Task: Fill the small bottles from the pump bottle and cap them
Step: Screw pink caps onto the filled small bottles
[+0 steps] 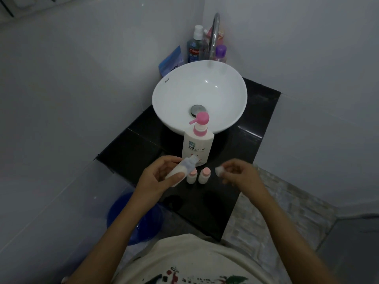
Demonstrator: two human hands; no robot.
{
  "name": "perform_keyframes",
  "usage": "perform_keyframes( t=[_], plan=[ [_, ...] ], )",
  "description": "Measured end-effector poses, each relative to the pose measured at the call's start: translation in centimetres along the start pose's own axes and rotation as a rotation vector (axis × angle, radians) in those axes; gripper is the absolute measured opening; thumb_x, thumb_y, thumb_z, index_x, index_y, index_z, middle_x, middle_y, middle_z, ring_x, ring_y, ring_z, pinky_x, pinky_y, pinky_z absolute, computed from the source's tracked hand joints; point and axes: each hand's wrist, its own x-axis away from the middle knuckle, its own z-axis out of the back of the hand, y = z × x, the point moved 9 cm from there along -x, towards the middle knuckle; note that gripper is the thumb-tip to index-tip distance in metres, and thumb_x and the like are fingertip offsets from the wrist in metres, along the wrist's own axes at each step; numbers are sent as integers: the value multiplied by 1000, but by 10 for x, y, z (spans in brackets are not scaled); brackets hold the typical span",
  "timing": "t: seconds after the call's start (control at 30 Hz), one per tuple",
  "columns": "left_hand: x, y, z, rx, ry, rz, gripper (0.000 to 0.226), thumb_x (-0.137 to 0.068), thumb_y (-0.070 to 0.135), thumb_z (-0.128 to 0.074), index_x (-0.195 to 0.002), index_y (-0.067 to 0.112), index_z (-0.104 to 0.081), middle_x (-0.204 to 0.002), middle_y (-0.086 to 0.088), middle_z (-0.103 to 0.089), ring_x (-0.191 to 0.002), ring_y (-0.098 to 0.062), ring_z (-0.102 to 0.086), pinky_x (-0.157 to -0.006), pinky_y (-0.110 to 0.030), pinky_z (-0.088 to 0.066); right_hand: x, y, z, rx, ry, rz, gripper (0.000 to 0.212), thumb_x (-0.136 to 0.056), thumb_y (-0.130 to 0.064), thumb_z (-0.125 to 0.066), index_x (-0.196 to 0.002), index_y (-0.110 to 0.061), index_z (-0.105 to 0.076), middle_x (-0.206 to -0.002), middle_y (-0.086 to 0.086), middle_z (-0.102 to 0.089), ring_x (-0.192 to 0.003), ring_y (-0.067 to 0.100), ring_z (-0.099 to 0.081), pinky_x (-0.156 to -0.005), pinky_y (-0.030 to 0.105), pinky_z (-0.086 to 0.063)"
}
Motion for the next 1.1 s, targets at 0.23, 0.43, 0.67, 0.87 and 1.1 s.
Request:
perform_keyframes(
  t=[0.23,0.43,0.67,0.87,1.1],
  plan=[
    [-1,14,-18,5,-68,-62,34,-76,19,-67,-109,9,-65,-107,2,-68,-97,-3,-64,-77,-15,-51,37,-74,-3,-221,-176,223,18,-82,-4,-63,-99,-8,-67,-85,14,-72,-67,14,-66,-55,22,-50],
    [-1,13,-26,-8,-104,-52,30,-79,13,-67,-109,10,-66,-110,-1,-68,-102,-7,-64,-79,-16,-52,38,-74,-1,-177,-204,258,22,-80,-2,-66,-101,-7,-67,-90,14,-72,-70,16,-67,-58,24,-52],
    [-2,18,-31,-23,-117,-51,26,-81,11,-66,-107,15,-68,-108,2,-68,-101,-5,-63,-77,-14,-51,40,-84,7,-26,-257,315,26,-75,-11,-71,-98,-20,-68,-87,-4,-73,-79,11,-70,-70,20,-55],
    [-5,23,-30,-10,-102,-63,29,-78,14,-67,-108,13,-68,-110,-2,-68,-100,-6,-63,-81,-17,-52,33,-77,3,95,-210,240,32,-89,-35,-54,-80,-8,-69,-70,12,-71,-55,19,-62,-50,21,-45],
    [-7,24,-30,-12,-99,-70,26,-80,10,-67,-105,20,-68,-112,4,-67,-106,-4,-62,-84,-16,-51,31,-73,4,152,-78,150,73,-83,-64,-32,-62,0,-61,-59,16,-65,-46,17,-56,-51,18,-46]
  ],
)
